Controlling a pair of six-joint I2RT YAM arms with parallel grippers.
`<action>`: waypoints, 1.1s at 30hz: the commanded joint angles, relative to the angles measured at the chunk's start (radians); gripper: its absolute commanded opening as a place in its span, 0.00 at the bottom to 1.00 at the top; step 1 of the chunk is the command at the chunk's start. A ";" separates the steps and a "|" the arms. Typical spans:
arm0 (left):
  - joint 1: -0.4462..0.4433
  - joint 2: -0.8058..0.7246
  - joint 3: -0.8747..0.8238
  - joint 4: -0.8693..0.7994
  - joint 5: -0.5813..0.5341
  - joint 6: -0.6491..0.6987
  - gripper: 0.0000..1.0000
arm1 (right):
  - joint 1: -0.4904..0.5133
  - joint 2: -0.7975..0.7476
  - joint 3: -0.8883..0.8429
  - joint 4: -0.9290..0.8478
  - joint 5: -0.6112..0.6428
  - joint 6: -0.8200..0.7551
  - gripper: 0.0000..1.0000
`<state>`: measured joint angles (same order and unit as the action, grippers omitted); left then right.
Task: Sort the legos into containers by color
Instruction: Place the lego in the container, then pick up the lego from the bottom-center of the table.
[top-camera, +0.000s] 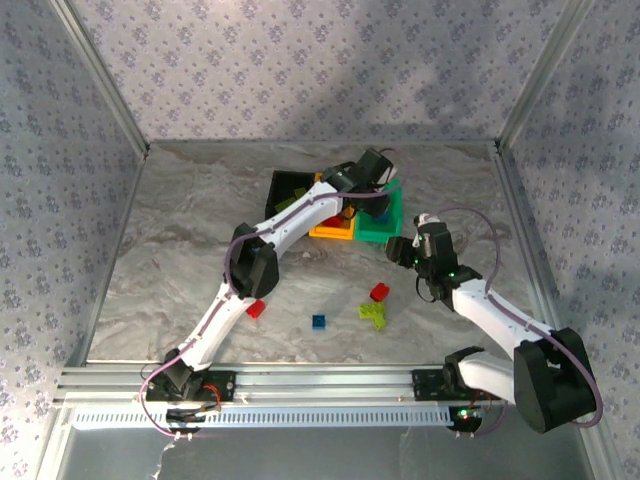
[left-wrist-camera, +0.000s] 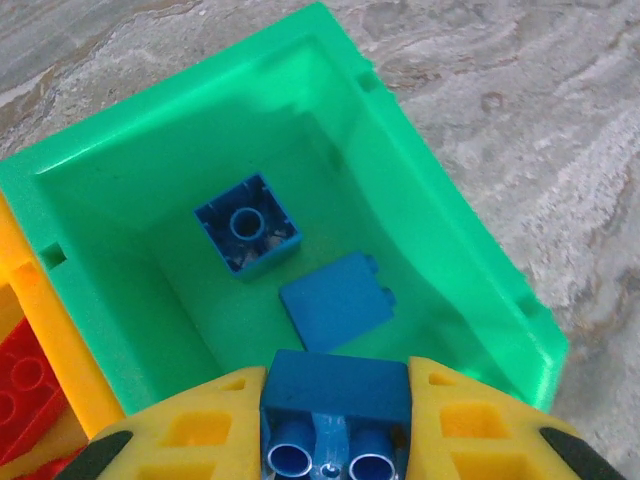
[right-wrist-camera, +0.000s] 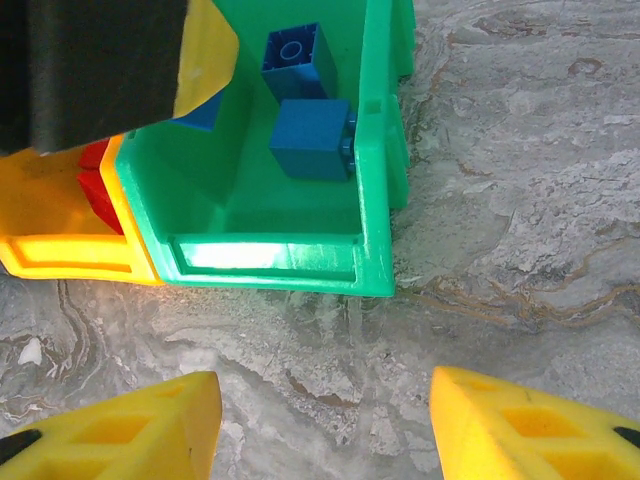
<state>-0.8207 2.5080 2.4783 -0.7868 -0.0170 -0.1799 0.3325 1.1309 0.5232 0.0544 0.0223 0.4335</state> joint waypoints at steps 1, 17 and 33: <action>0.009 0.033 0.050 -0.026 0.052 -0.052 0.31 | -0.012 -0.011 0.001 0.001 0.012 0.010 0.59; 0.001 -0.250 -0.292 0.195 0.079 -0.090 0.52 | -0.014 0.007 0.008 -0.001 0.007 0.012 0.58; 0.026 -0.646 -0.879 0.508 -0.102 -0.144 0.52 | 0.016 0.056 0.023 0.010 -0.011 0.018 0.56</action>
<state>-0.8036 1.9034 1.6329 -0.3424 -0.0700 -0.3073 0.3378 1.1851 0.5243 0.0574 0.0174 0.4381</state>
